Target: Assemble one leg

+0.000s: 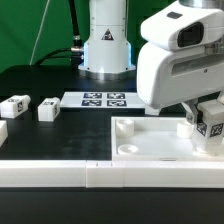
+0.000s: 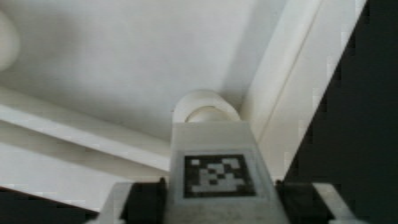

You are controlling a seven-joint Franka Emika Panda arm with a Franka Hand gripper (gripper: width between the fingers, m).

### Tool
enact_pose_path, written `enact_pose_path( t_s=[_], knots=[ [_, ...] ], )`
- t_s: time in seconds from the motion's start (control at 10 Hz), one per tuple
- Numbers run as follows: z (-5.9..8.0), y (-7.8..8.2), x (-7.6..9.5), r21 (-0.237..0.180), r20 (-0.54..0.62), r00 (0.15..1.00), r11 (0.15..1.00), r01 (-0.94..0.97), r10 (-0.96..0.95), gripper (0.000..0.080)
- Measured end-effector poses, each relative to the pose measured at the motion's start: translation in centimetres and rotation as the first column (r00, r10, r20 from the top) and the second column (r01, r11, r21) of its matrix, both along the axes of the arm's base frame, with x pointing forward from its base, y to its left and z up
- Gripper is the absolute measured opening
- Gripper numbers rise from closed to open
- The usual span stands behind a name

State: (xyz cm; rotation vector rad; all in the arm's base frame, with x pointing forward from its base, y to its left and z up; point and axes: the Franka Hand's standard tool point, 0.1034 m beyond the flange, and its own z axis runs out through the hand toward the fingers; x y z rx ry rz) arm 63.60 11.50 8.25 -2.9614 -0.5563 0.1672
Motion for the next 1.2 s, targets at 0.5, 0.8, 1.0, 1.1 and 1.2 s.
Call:
enact_pose_path(
  t_s=[0.5, 0.8, 1.0, 1.1, 1.2],
  knots=[
    [-0.3, 0.3, -0.9, -0.021, 0.04, 0.901, 0.901, 0.434, -0.433, 0.0291],
    [-0.5, 0.4, -1.2, -0.045, 0.019, 0.672, 0.671, 0.74, -0.74, 0.0291],
    [-0.5, 0.6, -1.1, -0.063, 0.022, 0.471, 0.469, 0.881, -0.882, 0.0291],
    [-0.5, 0.7, -1.1, -0.072, 0.024, 0.384, 0.381, 0.922, -0.923, 0.0291],
    [-0.5, 0.7, -1.0, -0.081, 0.025, 0.334, 0.331, 0.94, -0.942, 0.0291]
  ],
)
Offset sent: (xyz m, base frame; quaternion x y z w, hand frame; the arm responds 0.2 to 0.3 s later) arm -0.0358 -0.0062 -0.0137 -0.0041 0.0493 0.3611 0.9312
